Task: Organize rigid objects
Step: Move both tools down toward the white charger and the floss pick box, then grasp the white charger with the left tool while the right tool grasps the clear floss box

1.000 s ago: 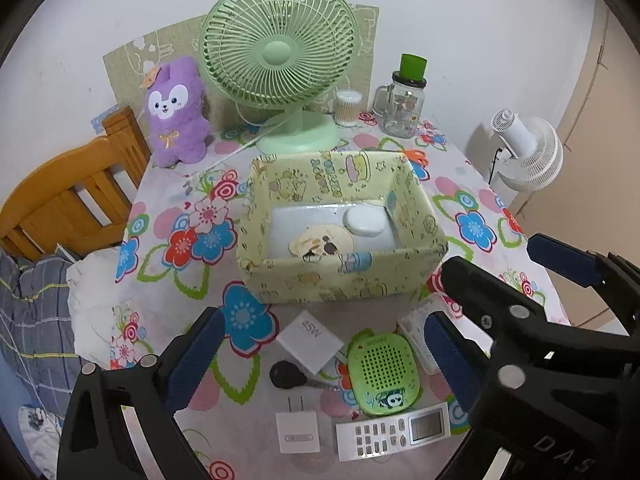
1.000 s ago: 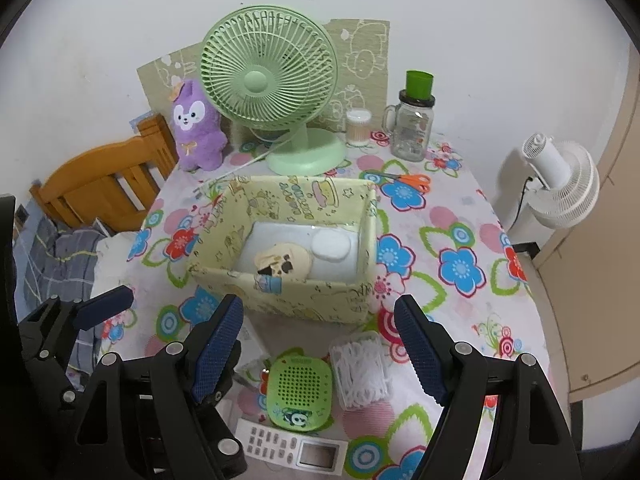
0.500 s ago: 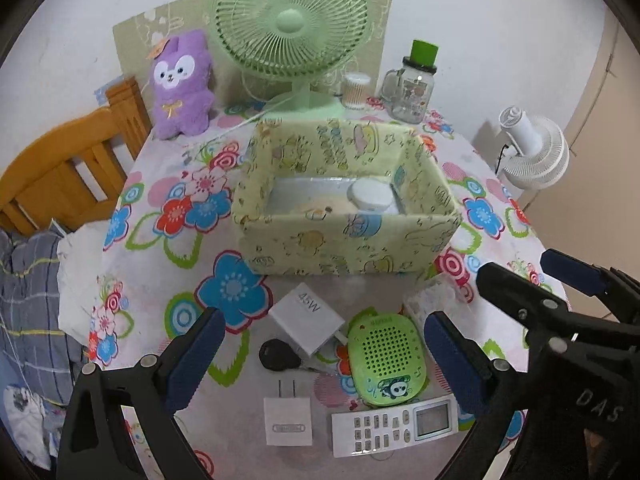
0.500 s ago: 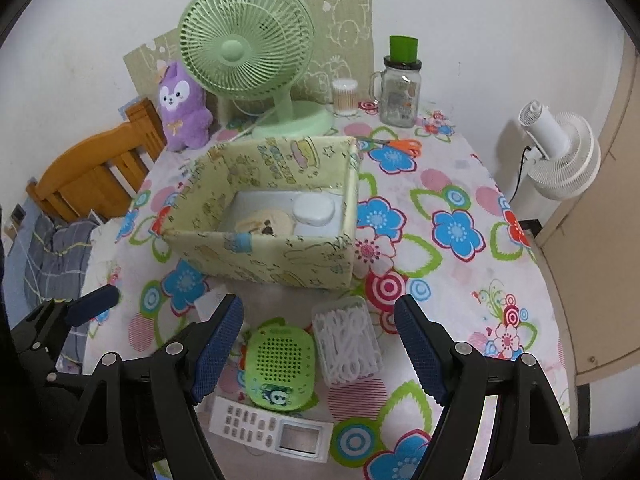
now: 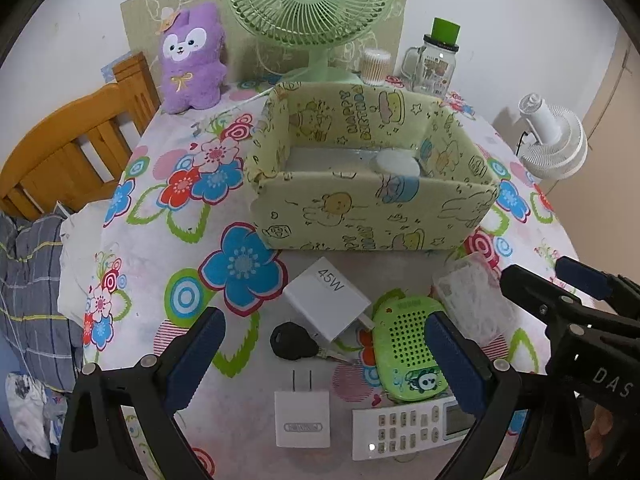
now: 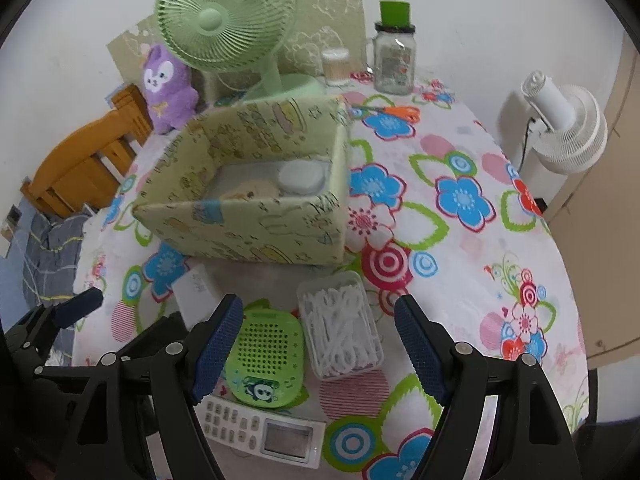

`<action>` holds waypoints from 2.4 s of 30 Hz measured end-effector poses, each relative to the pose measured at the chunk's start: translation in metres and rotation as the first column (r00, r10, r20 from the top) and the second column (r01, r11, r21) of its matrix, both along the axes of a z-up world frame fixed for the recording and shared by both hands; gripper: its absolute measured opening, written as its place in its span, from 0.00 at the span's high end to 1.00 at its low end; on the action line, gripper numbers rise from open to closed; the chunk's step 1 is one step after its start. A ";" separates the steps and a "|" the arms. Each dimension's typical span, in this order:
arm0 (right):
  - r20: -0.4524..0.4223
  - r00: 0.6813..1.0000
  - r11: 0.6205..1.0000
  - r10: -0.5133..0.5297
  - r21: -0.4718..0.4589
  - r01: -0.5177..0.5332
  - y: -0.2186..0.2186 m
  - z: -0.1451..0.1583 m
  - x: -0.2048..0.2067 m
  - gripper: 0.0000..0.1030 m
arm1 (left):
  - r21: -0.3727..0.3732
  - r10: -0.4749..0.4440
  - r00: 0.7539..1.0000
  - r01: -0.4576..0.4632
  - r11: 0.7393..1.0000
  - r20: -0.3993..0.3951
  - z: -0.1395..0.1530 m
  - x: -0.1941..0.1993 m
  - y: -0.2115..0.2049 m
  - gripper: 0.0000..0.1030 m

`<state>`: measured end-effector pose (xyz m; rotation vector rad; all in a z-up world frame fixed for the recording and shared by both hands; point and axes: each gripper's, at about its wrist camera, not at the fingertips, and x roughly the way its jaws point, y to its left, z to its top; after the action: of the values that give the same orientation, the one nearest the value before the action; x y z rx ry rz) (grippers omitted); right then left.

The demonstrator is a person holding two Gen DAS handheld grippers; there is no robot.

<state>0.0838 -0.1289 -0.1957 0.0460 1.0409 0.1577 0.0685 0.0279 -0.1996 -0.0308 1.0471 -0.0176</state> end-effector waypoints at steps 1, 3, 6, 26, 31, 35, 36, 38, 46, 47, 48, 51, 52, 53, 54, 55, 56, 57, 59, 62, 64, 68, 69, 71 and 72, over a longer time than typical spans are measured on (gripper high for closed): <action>-0.001 1.000 1.000 -0.002 -0.001 0.002 -0.001 -0.002 0.000 0.17 | 0.003 -0.004 1.000 0.004 1.000 -0.002 -0.003 0.001 0.000 0.02; -0.011 1.000 1.000 -0.006 -0.006 0.006 -0.002 -0.008 0.000 0.17 | 0.008 -0.016 1.000 0.016 1.000 -0.008 -0.008 0.003 -0.002 0.02; -0.025 1.000 1.000 -0.013 -0.015 0.013 -0.004 -0.016 0.002 0.17 | 0.015 -0.032 0.999 0.032 0.999 -0.014 -0.016 0.007 -0.004 0.02; -0.113 0.992 0.998 -0.051 -0.044 0.047 -0.005 -0.057 0.024 0.17 | 0.048 -0.050 0.996 0.053 0.997 -0.070 -0.059 0.032 -0.002 0.02; -0.144 0.987 0.997 -0.069 -0.041 0.063 -0.004 -0.065 0.032 0.17 | 0.055 -0.041 0.996 0.045 0.997 -0.075 -0.065 0.036 -0.001 0.02; -0.158 0.985 0.997 -0.072 -0.041 0.066 -0.003 -0.069 0.037 0.17 | 0.045 -0.034 0.995 0.038 0.998 -0.089 -0.069 0.039 0.002 0.03; -0.163 0.984 0.997 -0.071 -0.044 0.064 -0.002 -0.070 0.038 0.17 | 0.045 -0.037 0.995 0.041 0.998 -0.090 -0.070 0.038 0.000 0.03; -0.168 0.983 0.997 -0.072 -0.048 0.064 -0.002 -0.072 0.038 0.17 | 0.047 -0.042 0.995 0.047 0.998 -0.095 -0.072 0.038 -0.001 0.03; -0.197 0.976 0.995 -0.098 -0.026 0.095 -0.008 -0.080 0.038 0.17 | 0.049 -0.080 0.994 0.084 0.995 -0.081 -0.072 0.037 -0.011 0.14; -0.197 0.975 0.995 -0.100 -0.025 0.097 -0.008 -0.080 0.038 0.17 | 0.047 -0.086 0.993 0.089 0.995 -0.078 -0.071 0.036 -0.013 0.17; -0.199 0.975 0.995 -0.102 -0.023 0.099 -0.008 -0.081 0.038 0.17 | 0.045 -0.093 0.993 0.096 0.994 -0.076 -0.070 0.036 -0.015 0.19; -0.222 0.970 0.995 -0.094 -0.055 0.084 -0.005 -0.086 0.039 0.17 | 0.050 -0.090 0.993 0.094 0.994 -0.082 -0.071 0.037 -0.017 0.27; -0.219 0.972 0.995 -0.089 -0.067 0.076 -0.004 -0.087 0.038 0.17 | 0.032 -0.082 0.993 0.086 0.996 -0.090 -0.071 0.039 -0.016 0.28; -0.210 0.974 0.995 -0.084 -0.071 0.071 -0.003 -0.087 0.036 0.17 | 0.009 -0.070 0.993 0.071 0.997 -0.097 -0.071 0.040 -0.013 0.28; -0.206 0.975 0.995 -0.082 -0.072 0.068 -0.002 -0.087 0.035 0.17 | -0.006 -0.060 0.993 0.060 0.998 -0.100 -0.070 0.042 -0.011 0.28; -0.207 0.975 0.995 -0.083 -0.071 0.069 -0.002 -0.087 0.034 0.17 | -0.018 -0.054 0.993 0.052 0.998 -0.102 -0.070 0.042 -0.009 0.28; -0.208 0.974 0.995 -0.088 -0.067 0.075 -0.003 -0.088 0.034 0.17 | -0.018 -0.055 0.993 0.054 0.998 -0.102 -0.070 0.042 -0.009 0.28; -0.210 0.973 0.995 -0.092 -0.064 0.081 -0.003 -0.088 0.034 0.17 | -0.008 -0.062 0.993 0.061 0.998 -0.101 -0.070 0.041 -0.011 0.28; -0.209 0.973 0.995 -0.095 -0.059 0.084 -0.004 -0.088 0.035 0.20 | 0.011 -0.074 0.992 0.075 0.997 -0.099 -0.070 0.040 -0.014 0.28; -0.196 0.977 0.996 -0.079 -0.051 0.070 0.000 -0.086 0.037 0.32 | 0.011 -0.072 0.992 0.073 0.997 -0.104 -0.069 0.038 -0.016 0.28; -0.188 0.979 0.996 -0.074 -0.064 0.063 0.004 -0.084 0.037 0.35 | 0.003 -0.069 0.992 0.070 0.998 -0.107 -0.070 0.040 -0.013 0.28; -0.172 0.983 0.994 -0.061 -0.098 0.045 0.009 -0.082 0.039 0.38 | 0.004 -0.066 0.991 0.067 0.998 -0.119 -0.070 0.037 -0.013 0.28; -0.164 0.985 0.993 -0.063 -0.108 0.045 0.010 -0.080 0.038 0.38 | 0.004 -0.066 0.990 0.066 0.998 -0.122 -0.069 0.035 -0.013 0.28; -0.144 0.988 0.992 -0.063 -0.118 0.046 0.012 -0.076 0.038 0.38 | -0.006 -0.060 0.991 0.060 0.998 -0.120 -0.068 0.033 -0.010 0.28; -0.136 0.989 0.992 -0.063 -0.116 0.047 0.013 -0.074 0.038 0.38 | -0.010 -0.058 0.991 0.057 0.998 -0.118 -0.067 0.032 -0.008 0.28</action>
<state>0.1219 -0.1161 -0.2693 -0.0162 1.1857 0.0454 0.1003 0.0198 -0.2665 -0.0080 1.1668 -0.0723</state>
